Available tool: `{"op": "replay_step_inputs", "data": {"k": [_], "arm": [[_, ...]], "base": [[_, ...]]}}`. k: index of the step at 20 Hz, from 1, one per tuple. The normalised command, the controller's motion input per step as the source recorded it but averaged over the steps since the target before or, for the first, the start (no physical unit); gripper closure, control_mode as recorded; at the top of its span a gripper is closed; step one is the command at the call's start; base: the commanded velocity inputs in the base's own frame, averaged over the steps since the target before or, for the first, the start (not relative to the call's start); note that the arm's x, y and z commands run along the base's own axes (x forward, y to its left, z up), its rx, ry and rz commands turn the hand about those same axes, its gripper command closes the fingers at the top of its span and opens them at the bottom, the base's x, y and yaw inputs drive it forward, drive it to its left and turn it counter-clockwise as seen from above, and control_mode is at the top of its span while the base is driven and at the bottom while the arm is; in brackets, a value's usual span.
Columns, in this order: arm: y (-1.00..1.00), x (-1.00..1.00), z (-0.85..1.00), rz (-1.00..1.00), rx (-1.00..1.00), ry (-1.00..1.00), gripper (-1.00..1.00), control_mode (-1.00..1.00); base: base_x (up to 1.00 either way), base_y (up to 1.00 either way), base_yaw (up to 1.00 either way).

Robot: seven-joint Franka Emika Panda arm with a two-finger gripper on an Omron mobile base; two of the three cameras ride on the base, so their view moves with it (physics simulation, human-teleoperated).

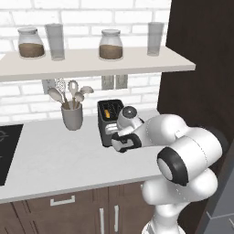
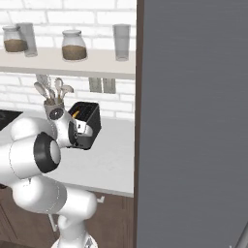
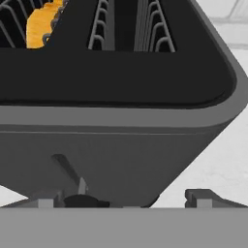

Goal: Start the toaster. Once the lever pops up, take the bread to the plate on the dining counter.

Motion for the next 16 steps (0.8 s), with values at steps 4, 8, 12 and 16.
{"op": "replay_step_inputs", "data": {"k": [4,8,12,16], "arm": [[-0.01,-0.05,0.00,0.00,0.00,0.00,-1.00,-1.00],[-0.12,-0.08,0.30,0.00,0.00,0.00,-1.00,-1.00],[-0.04,-0.31,0.61,0.00,0.00,-0.03,-1.00,-1.00],[0.00,-0.45,0.74,0.00,0.00,-0.08,-1.00,-1.00]], "base": [[0.00,0.00,0.00],[0.00,0.00,0.00],[0.00,0.00,0.00],[0.00,0.00,0.00]]}}
